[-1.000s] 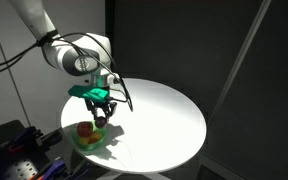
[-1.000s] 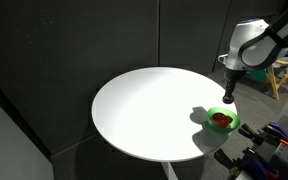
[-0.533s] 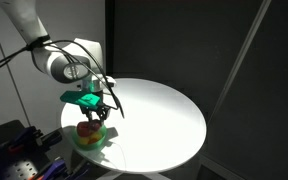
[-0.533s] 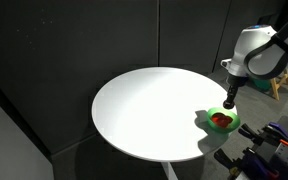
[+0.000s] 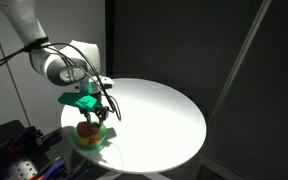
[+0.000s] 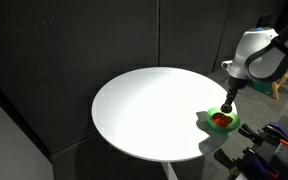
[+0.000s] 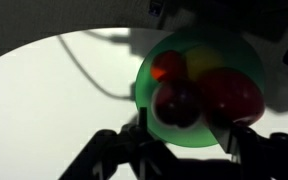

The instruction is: Put the plum in the bowl

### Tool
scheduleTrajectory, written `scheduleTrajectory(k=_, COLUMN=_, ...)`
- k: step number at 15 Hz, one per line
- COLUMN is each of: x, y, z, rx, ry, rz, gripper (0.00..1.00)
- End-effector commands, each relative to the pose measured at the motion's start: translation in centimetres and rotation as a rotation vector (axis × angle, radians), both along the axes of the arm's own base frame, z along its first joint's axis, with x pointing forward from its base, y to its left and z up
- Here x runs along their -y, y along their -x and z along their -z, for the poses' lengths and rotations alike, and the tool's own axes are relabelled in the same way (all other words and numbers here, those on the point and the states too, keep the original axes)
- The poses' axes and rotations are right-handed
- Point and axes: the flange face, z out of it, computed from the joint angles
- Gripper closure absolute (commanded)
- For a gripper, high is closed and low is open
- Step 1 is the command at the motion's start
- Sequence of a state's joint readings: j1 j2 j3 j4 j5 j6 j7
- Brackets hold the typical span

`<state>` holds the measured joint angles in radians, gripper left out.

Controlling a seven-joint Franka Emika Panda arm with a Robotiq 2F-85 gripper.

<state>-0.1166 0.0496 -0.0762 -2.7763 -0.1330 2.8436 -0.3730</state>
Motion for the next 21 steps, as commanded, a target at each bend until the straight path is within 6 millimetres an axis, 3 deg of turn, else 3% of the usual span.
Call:
scheduleTrajectory(k=1, x=0.0, y=-0.1, z=0.0, rx=0.008, ry=-0.008, rz=-0.001, gripper=0.01)
scheduleTrajectory(k=11, x=1.4, y=0.3, z=-1.0, rx=-0.058, ry=0.027, rz=0.144, gripper=0.0)
scheduleTrajectory(k=21, x=2.5, y=-1.2, z=-5.3, rx=-0.08, ry=0.01, rz=0.316, gripper=0.0)
